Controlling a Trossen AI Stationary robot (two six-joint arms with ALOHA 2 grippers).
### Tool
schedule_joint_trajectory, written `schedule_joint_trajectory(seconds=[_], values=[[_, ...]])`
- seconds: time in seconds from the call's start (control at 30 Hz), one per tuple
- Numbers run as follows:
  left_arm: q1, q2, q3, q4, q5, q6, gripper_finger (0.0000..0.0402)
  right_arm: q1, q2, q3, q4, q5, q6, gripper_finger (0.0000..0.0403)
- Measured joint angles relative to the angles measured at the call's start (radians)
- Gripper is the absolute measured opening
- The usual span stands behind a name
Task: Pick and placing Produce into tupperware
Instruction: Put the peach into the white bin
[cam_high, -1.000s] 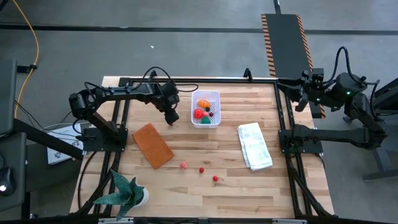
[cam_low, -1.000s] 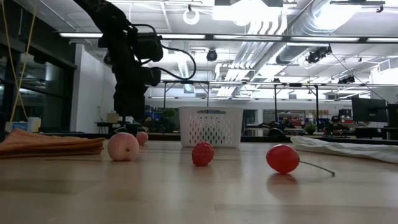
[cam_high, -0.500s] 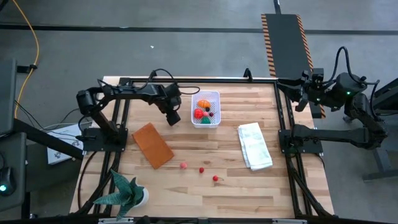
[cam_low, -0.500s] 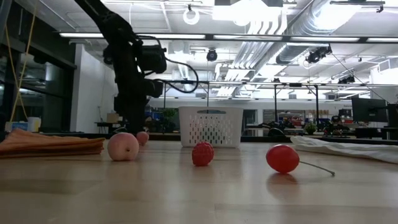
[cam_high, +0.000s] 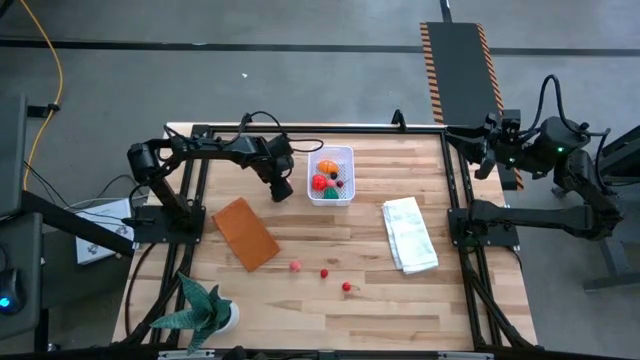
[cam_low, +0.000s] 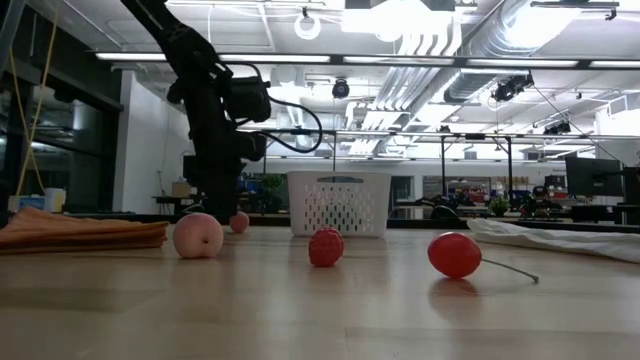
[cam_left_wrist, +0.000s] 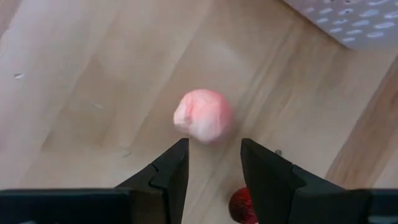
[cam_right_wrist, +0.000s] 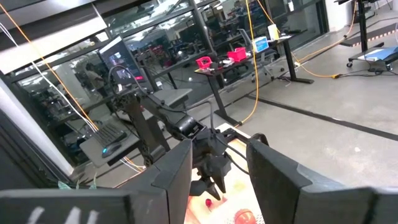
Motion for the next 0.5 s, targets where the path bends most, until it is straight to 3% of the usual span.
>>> schedule_joint_trajectory(seconds=[0.5], values=[[0.000,0.000,0.000,0.072,0.009,0.003,0.0136,0.000,0.000,0.000,0.000,0.039,0.000,0.0144]])
